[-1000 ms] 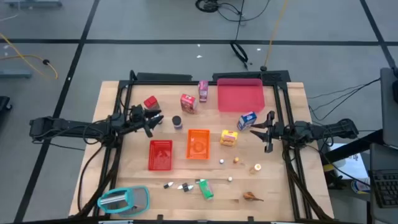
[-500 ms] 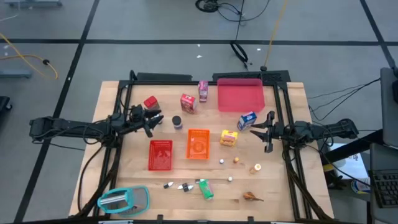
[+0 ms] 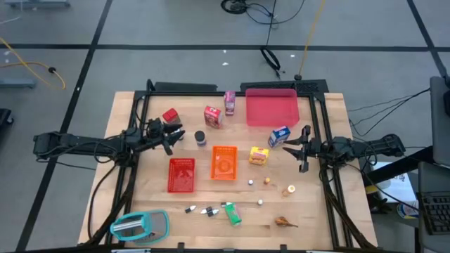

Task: Pick & Place Kitchen Items

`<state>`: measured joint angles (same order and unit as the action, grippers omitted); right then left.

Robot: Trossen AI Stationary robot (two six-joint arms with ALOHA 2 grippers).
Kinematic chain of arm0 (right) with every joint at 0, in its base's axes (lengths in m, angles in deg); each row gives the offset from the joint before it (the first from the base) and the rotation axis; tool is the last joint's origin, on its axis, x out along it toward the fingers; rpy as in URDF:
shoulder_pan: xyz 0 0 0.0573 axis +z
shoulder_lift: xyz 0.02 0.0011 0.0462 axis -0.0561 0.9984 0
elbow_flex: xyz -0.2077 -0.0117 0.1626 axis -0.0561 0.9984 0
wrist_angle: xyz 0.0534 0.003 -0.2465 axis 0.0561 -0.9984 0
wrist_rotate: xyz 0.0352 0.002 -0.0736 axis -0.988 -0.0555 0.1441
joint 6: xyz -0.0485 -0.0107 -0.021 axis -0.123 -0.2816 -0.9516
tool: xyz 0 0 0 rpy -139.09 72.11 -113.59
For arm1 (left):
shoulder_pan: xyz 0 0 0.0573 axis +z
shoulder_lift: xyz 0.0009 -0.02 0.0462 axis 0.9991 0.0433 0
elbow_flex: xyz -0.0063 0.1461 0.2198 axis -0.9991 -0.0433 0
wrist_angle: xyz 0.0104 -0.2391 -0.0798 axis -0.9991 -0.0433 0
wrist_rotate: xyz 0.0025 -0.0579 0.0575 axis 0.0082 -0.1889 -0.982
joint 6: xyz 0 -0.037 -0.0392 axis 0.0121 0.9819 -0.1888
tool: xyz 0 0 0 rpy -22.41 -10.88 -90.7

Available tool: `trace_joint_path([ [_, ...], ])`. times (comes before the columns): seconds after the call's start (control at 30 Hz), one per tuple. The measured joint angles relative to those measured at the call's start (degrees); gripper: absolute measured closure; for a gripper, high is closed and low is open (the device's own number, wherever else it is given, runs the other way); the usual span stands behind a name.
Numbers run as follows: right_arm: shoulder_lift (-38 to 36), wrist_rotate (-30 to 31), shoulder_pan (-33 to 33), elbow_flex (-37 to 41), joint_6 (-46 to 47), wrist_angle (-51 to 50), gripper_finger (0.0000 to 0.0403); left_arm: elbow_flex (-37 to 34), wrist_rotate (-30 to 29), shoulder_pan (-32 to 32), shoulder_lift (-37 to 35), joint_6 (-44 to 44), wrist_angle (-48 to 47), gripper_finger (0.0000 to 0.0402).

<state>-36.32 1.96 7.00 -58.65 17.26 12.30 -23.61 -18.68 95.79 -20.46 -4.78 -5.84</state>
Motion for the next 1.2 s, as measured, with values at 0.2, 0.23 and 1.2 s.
trace_joint_path([
  [0.2,-0.02,0.01,-0.01,0.01,0.0,-0.01,0.0303,-0.02,-0.02,-0.02,0.0,0.0,0.0,0.0217],
  [0.23,-0.01,0.0,-0.02,0.02,0.0,-0.02,0.0303,0.0,0.0,-0.02,0.0,0.0,0.0,0.0217],
  [1.2,0.61,0.67,-0.08,0.03,2.97,10.97,0.0303,-0.01,0.0,-0.02,0.0,0.0,0.26,0.0217],
])
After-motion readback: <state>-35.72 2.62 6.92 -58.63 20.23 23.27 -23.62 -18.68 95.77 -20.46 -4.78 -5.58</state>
